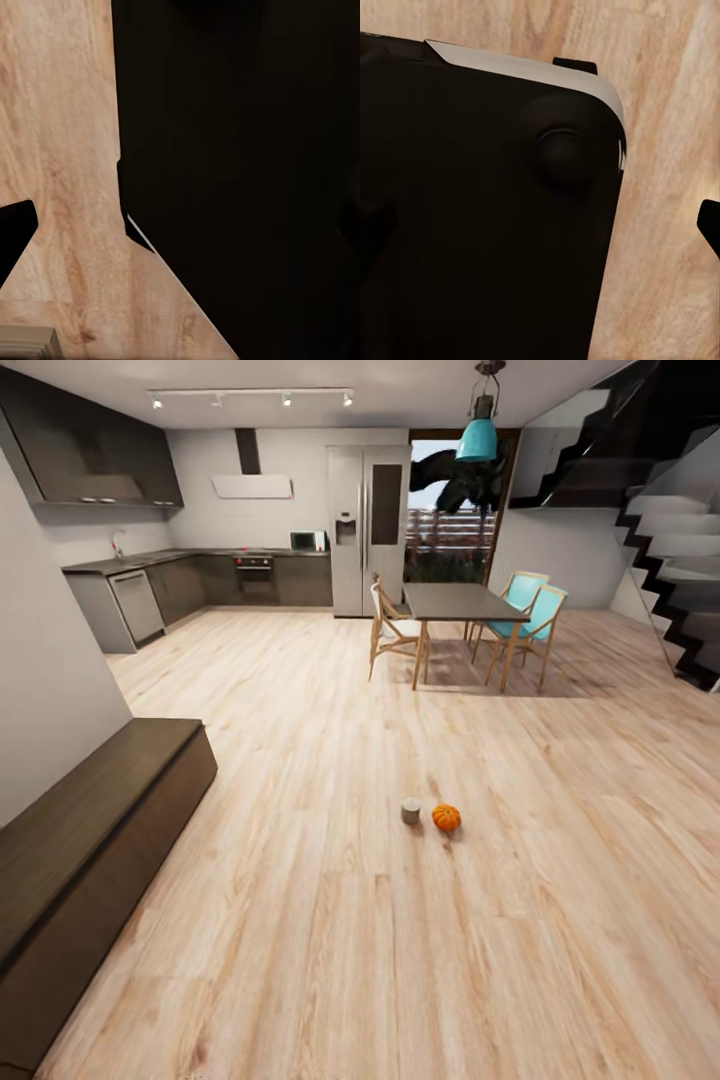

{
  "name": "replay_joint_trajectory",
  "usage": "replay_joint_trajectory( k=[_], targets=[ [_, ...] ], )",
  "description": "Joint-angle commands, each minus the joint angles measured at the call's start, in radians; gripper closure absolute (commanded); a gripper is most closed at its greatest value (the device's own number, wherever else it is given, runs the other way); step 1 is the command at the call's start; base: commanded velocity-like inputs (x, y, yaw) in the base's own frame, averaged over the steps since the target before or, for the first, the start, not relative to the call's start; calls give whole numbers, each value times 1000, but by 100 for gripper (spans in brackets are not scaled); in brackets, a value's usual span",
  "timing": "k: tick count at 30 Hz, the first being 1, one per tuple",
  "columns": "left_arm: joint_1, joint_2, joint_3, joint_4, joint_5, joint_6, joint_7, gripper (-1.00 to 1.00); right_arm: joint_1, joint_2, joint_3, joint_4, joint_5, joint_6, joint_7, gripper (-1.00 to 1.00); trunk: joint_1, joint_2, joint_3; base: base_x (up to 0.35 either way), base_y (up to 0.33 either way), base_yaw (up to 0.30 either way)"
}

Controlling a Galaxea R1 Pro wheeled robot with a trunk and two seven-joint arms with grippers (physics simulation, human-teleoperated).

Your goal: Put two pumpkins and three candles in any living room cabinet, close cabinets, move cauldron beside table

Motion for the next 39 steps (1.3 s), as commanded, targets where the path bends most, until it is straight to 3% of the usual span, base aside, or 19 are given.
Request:
replay_joint_trajectory(
  k=[1,39],
  targets=[
    [0,0,0,0,0,0,0,-100,0,0,0,0,0,0,0,-100,0,0,-1,0,0,190],
    [0,0,0,0,0,-1,0,-100,0,-3,0,0,1,-1,0,-100,0,0,-36,0,0,245]
  ],
)
